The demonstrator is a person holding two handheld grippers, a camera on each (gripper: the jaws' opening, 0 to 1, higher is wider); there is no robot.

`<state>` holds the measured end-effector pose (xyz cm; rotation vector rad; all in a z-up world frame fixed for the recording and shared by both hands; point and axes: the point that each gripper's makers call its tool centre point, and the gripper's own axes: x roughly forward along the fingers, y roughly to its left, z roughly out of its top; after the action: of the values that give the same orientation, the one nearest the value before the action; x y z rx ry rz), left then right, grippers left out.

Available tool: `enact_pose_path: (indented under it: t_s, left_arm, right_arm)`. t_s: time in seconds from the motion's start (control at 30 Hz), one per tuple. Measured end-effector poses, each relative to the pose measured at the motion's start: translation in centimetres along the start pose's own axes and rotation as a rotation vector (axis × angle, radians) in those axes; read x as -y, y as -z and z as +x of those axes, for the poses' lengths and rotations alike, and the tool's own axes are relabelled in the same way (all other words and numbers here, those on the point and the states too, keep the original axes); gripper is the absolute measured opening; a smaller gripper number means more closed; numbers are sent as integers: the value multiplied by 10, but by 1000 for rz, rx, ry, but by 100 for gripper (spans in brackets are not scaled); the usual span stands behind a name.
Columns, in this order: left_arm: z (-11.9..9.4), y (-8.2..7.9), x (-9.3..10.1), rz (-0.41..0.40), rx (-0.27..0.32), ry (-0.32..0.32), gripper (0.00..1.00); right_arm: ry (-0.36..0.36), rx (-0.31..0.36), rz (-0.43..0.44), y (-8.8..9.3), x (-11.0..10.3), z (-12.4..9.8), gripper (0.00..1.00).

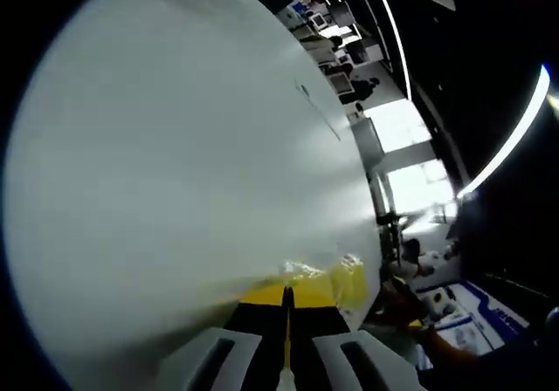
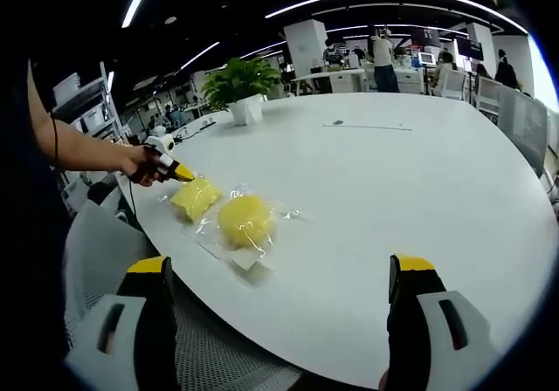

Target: Compare the silicone blocks by pressing each to a similar depth, holding the contact briefly, and releasing to observe deformation and rebound differences across the visible hardness samples.

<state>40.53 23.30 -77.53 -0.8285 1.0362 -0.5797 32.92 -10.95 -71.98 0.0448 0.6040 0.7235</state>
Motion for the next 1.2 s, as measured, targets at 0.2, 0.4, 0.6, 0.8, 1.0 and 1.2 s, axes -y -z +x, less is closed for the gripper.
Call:
enact_pose_path:
  t_s: [0.2, 0.4, 0.6, 0.8, 1.0, 1.2]
  left_arm:
    - [-4, -10, 17, 73, 68, 24, 0]
    - [-7, -14, 42, 133, 96, 63, 0]
    - [-11, -17, 56, 231, 125, 51, 0]
    - [-15, -14, 74, 328, 140, 34, 0]
    - [-19, -11, 90, 449, 137, 21, 0]
    - [-28, -15, 113, 595, 182, 16, 0]
  right_arm:
    - [-2, 6, -1, -1, -1, 0, 96]
    - [-11, 8, -11, -3, -4, 1, 96]
    - [-16, 15, -23, -8, -6, -1, 96]
    - [-19, 22, -25, -10, -7, -3, 96]
    - [-26, 28, -32, -12, -9, -3, 96]
    - [-34, 35, -45, -17, -11, -6, 96]
